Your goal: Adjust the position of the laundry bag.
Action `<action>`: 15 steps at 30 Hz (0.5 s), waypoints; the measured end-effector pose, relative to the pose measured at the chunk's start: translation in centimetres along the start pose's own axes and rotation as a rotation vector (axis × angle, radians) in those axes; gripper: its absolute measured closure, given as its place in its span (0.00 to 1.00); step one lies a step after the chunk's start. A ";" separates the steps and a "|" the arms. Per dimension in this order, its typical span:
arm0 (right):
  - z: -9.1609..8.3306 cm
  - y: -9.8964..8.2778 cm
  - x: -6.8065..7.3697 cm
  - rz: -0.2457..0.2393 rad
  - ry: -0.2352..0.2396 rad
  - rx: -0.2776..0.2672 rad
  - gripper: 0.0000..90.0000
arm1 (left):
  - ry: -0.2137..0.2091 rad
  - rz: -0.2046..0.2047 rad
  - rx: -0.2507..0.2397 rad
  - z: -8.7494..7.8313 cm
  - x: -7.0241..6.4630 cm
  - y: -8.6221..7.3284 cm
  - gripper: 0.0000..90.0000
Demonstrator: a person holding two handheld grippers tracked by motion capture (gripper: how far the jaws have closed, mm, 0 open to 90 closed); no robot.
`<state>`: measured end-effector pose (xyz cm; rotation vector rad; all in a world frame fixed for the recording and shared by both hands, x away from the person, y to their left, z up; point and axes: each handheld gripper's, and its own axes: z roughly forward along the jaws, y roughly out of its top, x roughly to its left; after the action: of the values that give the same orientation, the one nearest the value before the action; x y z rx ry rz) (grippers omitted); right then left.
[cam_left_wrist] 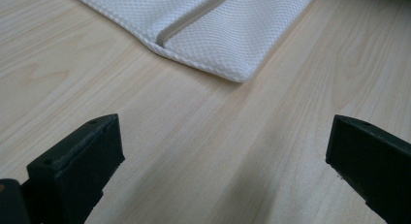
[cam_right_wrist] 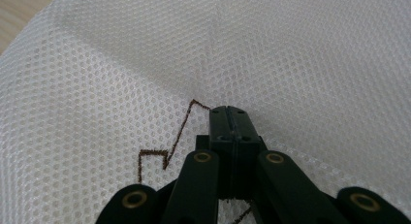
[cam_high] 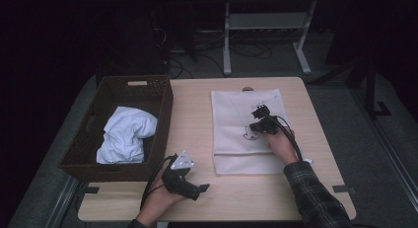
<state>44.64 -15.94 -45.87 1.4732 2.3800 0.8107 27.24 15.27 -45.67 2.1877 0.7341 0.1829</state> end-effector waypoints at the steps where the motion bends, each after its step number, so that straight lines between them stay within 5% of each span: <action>1: 0.0 0.0 0.0 0.000 0.000 0.000 0.99 | 0.000 0.000 0.000 0.0 0.0 0.0 0.00; 15: -1.4 -2.0 0.4 0.009 0.000 0.006 0.99 | 0.005 -0.004 0.005 0.1 0.1 -0.1 0.00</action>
<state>42.25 -16.75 -45.82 1.4870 2.3796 0.8062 27.33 15.33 -45.78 2.1914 0.7422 0.1848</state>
